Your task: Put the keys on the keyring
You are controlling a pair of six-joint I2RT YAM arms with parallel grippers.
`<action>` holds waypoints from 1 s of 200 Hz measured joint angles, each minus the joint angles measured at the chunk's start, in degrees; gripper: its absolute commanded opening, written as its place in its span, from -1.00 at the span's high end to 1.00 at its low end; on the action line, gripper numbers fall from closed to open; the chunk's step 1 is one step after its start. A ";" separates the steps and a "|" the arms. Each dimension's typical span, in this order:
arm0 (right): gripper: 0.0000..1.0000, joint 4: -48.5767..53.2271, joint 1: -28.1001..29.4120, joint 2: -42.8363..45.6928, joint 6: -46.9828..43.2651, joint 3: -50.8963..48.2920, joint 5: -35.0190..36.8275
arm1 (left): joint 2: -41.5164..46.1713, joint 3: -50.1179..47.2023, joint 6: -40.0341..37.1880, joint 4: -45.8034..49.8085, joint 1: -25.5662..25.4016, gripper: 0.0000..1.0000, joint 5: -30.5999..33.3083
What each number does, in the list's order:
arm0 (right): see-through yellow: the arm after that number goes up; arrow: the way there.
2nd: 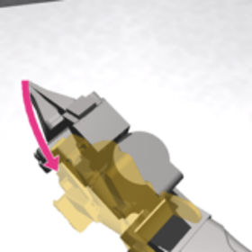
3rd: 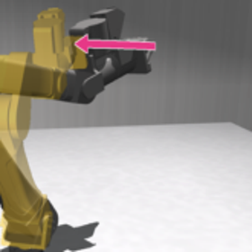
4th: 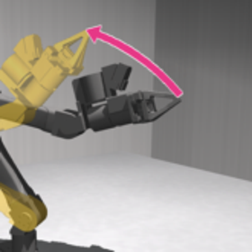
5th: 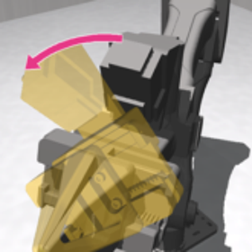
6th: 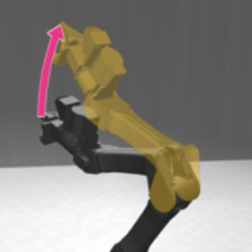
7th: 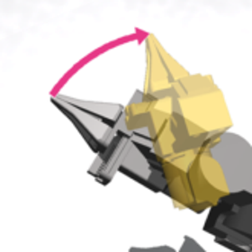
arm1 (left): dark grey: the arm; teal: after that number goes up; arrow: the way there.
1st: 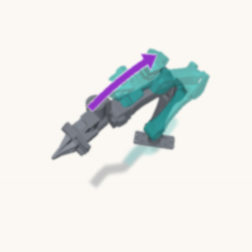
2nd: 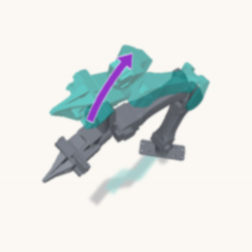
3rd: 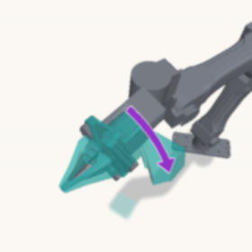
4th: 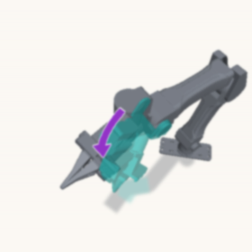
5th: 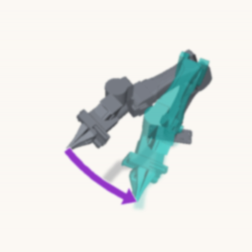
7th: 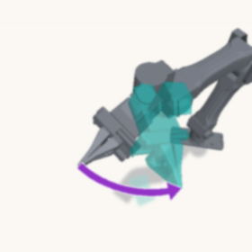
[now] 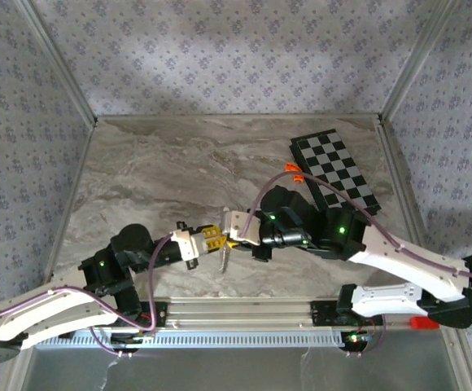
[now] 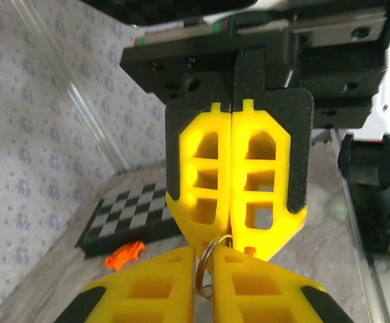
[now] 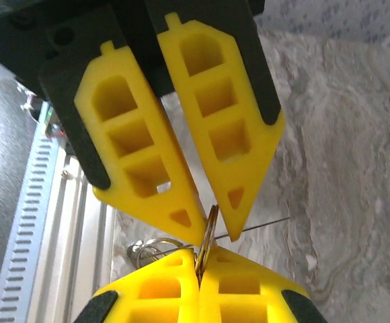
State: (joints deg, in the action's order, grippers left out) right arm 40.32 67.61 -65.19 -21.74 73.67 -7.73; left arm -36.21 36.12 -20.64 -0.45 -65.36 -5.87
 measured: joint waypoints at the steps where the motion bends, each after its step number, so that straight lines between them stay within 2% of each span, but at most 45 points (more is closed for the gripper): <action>1: 1.00 0.11 0.00 -0.09 0.00 0.04 0.09 | -0.04 0.04 -0.24 0.22 -0.02 0.91 0.09; 12: 1.00 1.60 0.09 -1.14 -0.39 0.59 1.68 | -0.31 0.09 -0.70 1.75 0.00 1.00 0.55; 57: 1.00 3.52 0.70 -2.64 -1.22 1.46 3.93 | -0.13 0.09 -1.20 3.41 -0.02 1.00 0.61; 88: 0.65 2.71 0.92 -2.16 -1.31 1.60 3.89 | 1.01 -0.17 0.35 2.03 0.00 1.00 -1.11; 120: 0.60 -1.01 1.05 1.05 -0.46 0.02 1.20 | 2.60 -3.10 3.39 -6.88 0.00 1.00 -3.63; 145: 0.66 -3.10 1.05 2.97 0.31 -1.31 -0.68 | 2.78 -5.68 5.46 -13.27 0.00 1.00 -5.53; 191: 1.00 -6.01 0.90 6.03 1.31 -4.22 -1.60 | 1.88 -8.61 9.25 -21.66 0.00 1.00 -8.31; 200: 1.00 -6.32 0.85 6.60 1.44 -4.55 -1.68 | 1.55 -8.68 9.66 -22.64 0.00 1.00 -8.48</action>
State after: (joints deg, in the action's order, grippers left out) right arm 34.00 68.47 -58.59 -20.29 69.12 -9.41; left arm -34.65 27.44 -10.98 -23.09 -65.36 -14.35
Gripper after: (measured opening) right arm 0.053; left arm 0.043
